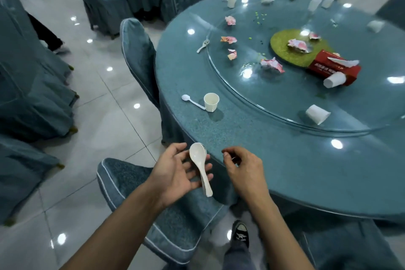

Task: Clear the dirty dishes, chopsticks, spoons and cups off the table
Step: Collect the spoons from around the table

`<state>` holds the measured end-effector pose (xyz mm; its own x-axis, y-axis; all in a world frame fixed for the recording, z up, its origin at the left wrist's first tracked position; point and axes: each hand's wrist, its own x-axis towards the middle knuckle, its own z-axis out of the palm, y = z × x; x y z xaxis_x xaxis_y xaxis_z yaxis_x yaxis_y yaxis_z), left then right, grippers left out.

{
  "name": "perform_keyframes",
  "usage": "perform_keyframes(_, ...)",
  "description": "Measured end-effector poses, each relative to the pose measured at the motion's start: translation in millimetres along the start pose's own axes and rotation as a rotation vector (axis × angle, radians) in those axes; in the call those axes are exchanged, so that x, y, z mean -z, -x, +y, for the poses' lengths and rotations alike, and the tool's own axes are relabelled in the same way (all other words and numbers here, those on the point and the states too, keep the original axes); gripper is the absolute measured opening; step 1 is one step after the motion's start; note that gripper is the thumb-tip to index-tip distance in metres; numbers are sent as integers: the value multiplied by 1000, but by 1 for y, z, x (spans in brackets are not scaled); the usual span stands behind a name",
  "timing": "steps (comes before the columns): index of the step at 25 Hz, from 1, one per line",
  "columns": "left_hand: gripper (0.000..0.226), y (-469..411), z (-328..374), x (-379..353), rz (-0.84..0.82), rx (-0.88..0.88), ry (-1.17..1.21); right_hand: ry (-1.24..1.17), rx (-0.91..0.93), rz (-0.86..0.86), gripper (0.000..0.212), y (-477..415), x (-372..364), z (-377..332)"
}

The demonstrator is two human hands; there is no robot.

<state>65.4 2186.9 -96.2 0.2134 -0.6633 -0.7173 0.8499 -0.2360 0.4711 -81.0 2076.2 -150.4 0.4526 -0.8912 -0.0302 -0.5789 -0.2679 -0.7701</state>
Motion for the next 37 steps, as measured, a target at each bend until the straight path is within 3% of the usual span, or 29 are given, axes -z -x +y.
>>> perform_keyframes(8,52,27,17,31,-38,28,-43,50,-31,80,11,23,-11,-26)
perform_keyframes(14,52,39,18,37,15,-20,-28,108,96,68,11,29,-17,-31)
perform_keyframes(22,54,50,37,61,63,-60,36,88,107,0,13,25,-37,-45)
perform_keyframes(30,52,27,94,97,-15,-8,18,138,39,56,12,16,-80,-81)
perform_keyframes(37,52,14,170,139,-104,79,-174,164,-98,167,14,16,-153,-143)
